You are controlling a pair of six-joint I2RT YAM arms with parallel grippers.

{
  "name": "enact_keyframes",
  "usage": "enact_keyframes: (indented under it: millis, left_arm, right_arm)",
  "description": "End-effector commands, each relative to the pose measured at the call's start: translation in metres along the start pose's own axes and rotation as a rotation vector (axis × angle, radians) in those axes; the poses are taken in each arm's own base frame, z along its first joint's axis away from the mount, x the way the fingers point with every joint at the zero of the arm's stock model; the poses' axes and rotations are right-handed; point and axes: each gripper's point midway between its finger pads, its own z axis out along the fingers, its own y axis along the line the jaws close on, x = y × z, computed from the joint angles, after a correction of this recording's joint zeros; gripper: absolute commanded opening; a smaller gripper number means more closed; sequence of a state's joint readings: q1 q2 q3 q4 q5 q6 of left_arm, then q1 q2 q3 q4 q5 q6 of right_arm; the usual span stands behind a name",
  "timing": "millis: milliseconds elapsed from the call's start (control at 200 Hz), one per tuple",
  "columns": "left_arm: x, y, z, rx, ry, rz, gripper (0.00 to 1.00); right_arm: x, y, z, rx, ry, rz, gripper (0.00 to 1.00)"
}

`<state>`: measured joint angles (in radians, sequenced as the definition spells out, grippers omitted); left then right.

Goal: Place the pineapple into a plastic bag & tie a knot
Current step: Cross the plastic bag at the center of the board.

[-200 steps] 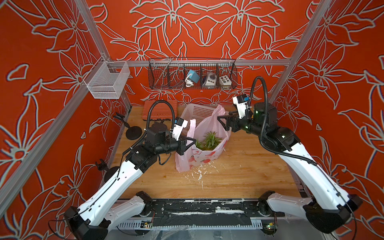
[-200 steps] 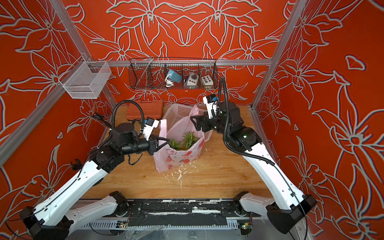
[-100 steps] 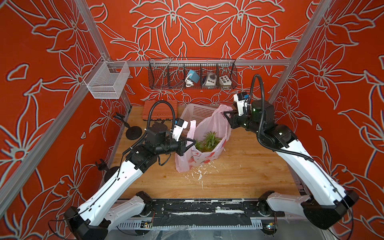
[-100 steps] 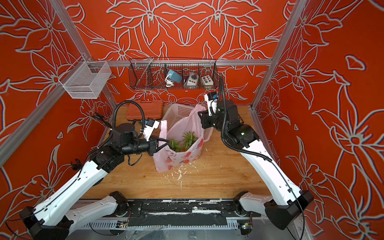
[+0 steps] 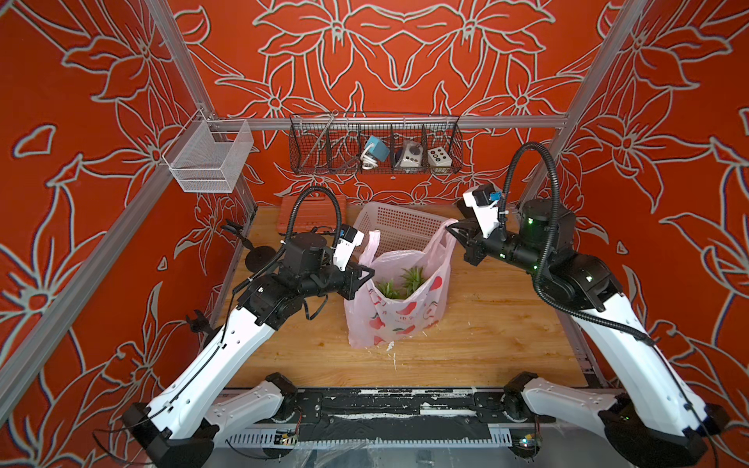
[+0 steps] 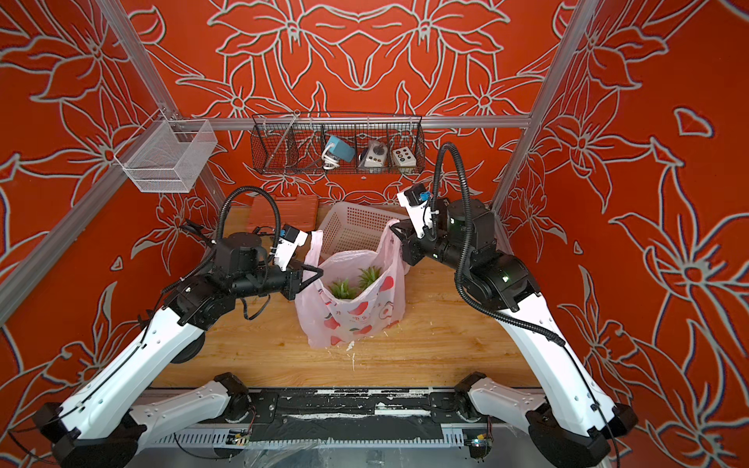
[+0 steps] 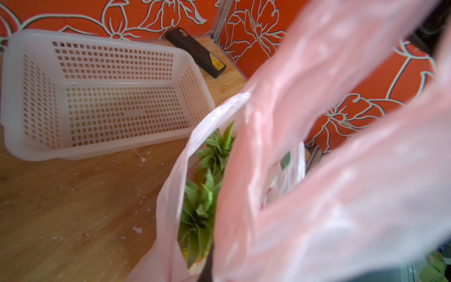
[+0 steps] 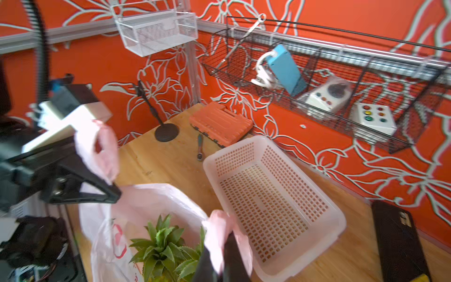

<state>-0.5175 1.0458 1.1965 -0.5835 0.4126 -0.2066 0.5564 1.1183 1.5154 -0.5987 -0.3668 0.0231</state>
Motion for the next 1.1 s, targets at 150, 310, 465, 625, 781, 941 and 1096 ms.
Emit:
enact_keyframes:
  millis: [150, 310, 465, 625, 781, 941, 1096]
  left_arm:
    - [-0.022, 0.012, 0.022, -0.036, -0.004, 0.014, 0.00]
    - [-0.032, 0.010, 0.035, -0.015, 0.029, 0.016, 0.00]
    - [-0.033, 0.008, 0.043, 0.013, 0.055, 0.019, 0.00]
    - [-0.037, -0.006, 0.042, 0.095, 0.036, 0.076, 0.00]
    - [-0.037, -0.019, 0.036, 0.154, 0.025, 0.168, 0.08]
    - [-0.036, -0.030, 0.030, 0.222, -0.020, 0.250, 0.11]
    - [-0.032, -0.041, 0.025, 0.268, -0.028, 0.287, 0.12]
  right_arm:
    - [-0.038, 0.069, -0.001, -0.463, -0.118, -0.005, 0.00]
    - [-0.041, 0.097, 0.004, -0.654, -0.066, 0.038, 0.00]
    - [-0.031, 0.120, 0.017, -0.710, -0.013, 0.040, 0.00]
    - [-0.017, 0.134, 0.037, -0.754, 0.070, 0.072, 0.00]
    - [-0.015, 0.132, 0.052, -0.741, 0.083, 0.112, 0.00]
    - [-0.015, 0.126, 0.063, -0.708, 0.098, 0.148, 0.00]
    - [-0.007, 0.117, 0.073, -0.640, 0.123, 0.175, 0.00]
